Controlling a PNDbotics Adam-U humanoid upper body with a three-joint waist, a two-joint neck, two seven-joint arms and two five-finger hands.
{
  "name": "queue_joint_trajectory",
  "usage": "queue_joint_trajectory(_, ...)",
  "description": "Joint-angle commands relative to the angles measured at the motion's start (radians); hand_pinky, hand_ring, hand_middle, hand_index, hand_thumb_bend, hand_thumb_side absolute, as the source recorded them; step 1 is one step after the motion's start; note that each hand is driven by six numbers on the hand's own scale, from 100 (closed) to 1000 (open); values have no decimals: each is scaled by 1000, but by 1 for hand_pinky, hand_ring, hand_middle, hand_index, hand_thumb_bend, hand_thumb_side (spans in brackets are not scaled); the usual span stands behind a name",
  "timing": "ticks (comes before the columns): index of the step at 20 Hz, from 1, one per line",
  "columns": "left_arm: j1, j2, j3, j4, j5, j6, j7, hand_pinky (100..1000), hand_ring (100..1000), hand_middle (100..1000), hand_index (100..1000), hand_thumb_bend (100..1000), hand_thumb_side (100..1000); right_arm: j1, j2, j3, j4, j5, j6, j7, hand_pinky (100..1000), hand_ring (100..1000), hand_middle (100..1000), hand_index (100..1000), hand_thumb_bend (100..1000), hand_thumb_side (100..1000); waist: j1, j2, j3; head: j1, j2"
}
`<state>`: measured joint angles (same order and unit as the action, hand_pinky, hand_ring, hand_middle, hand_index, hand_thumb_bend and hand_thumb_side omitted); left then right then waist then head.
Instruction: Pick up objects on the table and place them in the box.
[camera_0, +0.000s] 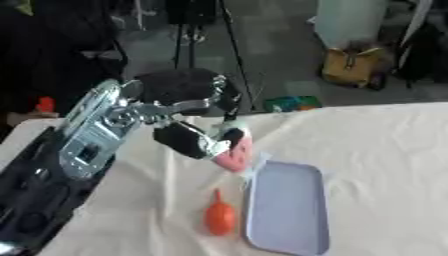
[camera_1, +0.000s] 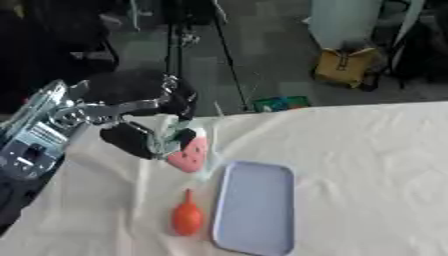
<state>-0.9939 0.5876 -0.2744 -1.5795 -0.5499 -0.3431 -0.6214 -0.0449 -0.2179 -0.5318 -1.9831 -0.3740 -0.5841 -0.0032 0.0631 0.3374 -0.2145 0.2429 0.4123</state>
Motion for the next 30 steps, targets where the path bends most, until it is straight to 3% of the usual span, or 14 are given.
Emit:
queue_joint_trajectory(1,-42,-33,7,54,-6,-2,-11,830,651,494,462,100,624,-11,-34,2,-17,-12,2,11,831,846,763,836,100,832,-2,-18,-8,13,-8)
queue_joint_trajectory(18,-80,-162,30,326,-167,-37,58,813,639,492,462,100,677,-42,-29,8,-17,-25,7,33,833,847,761,835,100,830,16,12,-57,36,-50)
queue_joint_trajectory(19,-80,-166,33,342,-173,-41,64,811,644,503,525,100,748,-42,-28,8,-17,-25,6,35,833,847,761,835,100,830,16,13,-58,36,-51)
queue_joint_trajectory(21,-80,-171,37,363,-176,-53,72,811,649,512,560,100,771,-42,-27,7,-17,-25,6,36,833,847,761,835,100,830,16,15,-58,36,-52)
queue_joint_trajectory(22,-80,-172,38,369,-176,-58,74,822,686,572,702,100,901,-42,-27,7,-17,-25,6,36,833,847,761,835,100,829,16,15,-58,36,-52)
queue_joint_trajectory(23,-80,-174,39,370,-168,-68,79,849,724,622,789,100,974,-42,-27,8,-17,-25,6,37,833,847,761,835,100,830,16,15,-57,34,-53)
queue_joint_trajectory(24,-78,-174,40,370,-156,-78,83,849,724,622,789,100,974,-42,-27,8,-17,-24,7,38,833,847,761,835,100,830,17,15,-56,33,-53)
queue_joint_trajectory(25,-78,-173,42,367,-144,-87,85,862,760,680,871,100,1000,-42,-27,8,-17,-24,7,39,833,847,761,835,100,831,16,15,-55,32,-53)
queue_joint_trajectory(27,-79,-171,48,356,-117,-97,87,871,784,716,918,100,1000,-41,-27,8,-17,-25,7,38,833,847,761,835,100,831,14,13,-53,30,-53)
queue_joint_trajectory(30,-83,-163,62,311,-74,-95,96,885,800,738,944,100,1000,-39,-28,8,-17,-27,7,36,832,847,760,835,100,832,12,10,-49,25,-52)
